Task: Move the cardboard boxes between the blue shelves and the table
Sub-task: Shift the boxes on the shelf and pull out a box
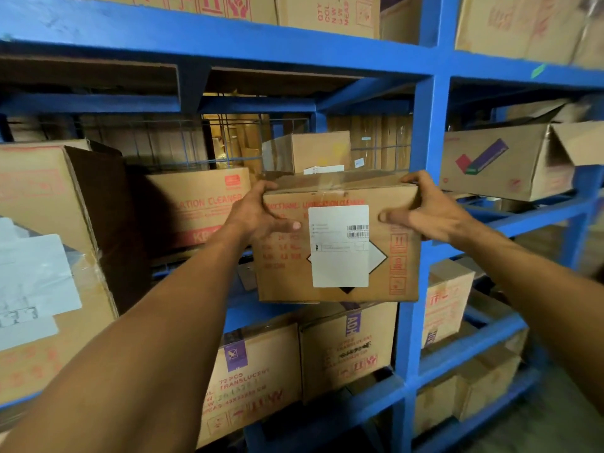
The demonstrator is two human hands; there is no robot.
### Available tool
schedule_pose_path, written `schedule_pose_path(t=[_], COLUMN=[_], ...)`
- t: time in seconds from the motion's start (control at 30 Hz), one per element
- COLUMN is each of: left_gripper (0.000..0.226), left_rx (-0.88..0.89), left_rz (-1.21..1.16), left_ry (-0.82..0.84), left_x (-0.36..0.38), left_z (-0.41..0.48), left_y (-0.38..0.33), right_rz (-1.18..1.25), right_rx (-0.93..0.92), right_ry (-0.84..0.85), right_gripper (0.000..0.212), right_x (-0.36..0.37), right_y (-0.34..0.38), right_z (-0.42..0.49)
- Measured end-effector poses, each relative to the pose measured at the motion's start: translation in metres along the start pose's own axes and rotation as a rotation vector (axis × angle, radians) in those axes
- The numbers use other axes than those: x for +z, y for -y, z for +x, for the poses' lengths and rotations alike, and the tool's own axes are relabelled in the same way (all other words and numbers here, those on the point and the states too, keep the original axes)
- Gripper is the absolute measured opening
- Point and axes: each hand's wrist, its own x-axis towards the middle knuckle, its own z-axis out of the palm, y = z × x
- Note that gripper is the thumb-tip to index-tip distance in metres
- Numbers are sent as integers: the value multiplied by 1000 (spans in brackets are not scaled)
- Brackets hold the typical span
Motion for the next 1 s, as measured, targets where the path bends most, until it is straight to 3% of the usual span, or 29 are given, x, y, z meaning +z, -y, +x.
schedule_pose_path(t=[0.07,0.13,0.3,0.43,0.53,0.73,1.0], left_gripper=[97,101,93,95,94,99,101], left_rx=[21,51,102,210,305,451,589], left_rz=[47,113,147,147,116,112,-90], left_ry=[-2,-16,-114,-113,-70,36,275], left_x=[2,4,12,2,-13,-35,-4], left_z=[-3,-9,-26,-46,-63,-113,-190], left_y=[-1,-5,-6,4,16,25,-38], right_rz=[21,18,-24,-64,-99,-129,-342], right_rx=[7,-13,28,80,129,297,504], right_ry=[-1,-86,-225,-267,-371,-576,-837], right_gripper=[94,105,82,109,119,104,104], right_x=[5,12,28,43,58,87,30], right_y=[1,-2,2,19,41,76,117], right_z=[-7,-13,-35,-72,-108,-208,-342])
